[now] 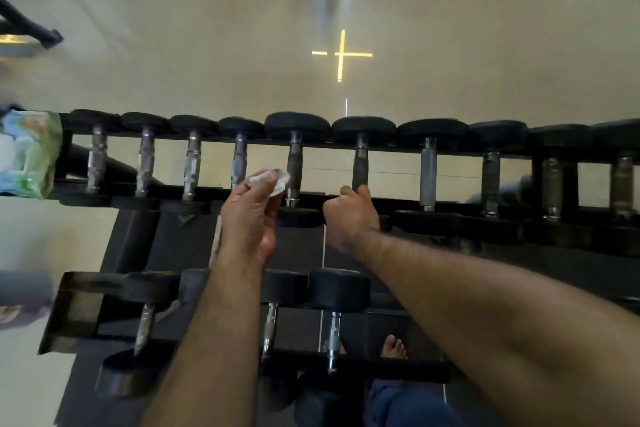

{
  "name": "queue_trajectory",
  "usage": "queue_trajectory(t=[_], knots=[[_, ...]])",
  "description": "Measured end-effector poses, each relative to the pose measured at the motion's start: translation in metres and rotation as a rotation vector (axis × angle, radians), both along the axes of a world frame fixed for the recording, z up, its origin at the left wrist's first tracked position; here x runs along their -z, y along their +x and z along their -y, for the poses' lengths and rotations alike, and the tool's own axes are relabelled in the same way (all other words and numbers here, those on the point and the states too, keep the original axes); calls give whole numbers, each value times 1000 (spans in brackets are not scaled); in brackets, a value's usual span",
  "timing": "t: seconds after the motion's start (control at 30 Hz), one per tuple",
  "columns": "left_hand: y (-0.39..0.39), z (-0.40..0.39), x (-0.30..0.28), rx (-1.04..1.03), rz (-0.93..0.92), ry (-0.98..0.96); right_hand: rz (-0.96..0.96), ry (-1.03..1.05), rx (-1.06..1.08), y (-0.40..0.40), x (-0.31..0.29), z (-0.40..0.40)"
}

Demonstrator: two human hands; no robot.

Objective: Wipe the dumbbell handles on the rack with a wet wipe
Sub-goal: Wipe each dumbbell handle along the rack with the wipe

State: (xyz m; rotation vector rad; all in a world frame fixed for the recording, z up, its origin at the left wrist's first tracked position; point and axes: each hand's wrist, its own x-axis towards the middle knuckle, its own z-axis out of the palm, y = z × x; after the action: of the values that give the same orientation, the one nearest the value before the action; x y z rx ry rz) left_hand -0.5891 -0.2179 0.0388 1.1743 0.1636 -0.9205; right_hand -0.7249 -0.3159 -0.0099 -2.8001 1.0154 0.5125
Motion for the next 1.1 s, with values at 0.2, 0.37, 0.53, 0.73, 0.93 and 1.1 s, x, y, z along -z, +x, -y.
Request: queue_trajectory(t=[0.2,0.37,0.53,0.73,0.93,1.1], knots=[[-6,19,19,28,-10,17,529,153,113,-60,31,16],[-15,35,25,93,-15,110,416,279,54,-59,14,25],[-21,43,28,189,31,186,352,29,26,-90,-5,54],[-19,71,36,330,841,373,132,161,390,-124,-14,94],[-20,123,39,624,1722,288,122,354,412,-119,-12,93],[-46,136,51,707,1681,174,107,335,396,-120,-15,93]])
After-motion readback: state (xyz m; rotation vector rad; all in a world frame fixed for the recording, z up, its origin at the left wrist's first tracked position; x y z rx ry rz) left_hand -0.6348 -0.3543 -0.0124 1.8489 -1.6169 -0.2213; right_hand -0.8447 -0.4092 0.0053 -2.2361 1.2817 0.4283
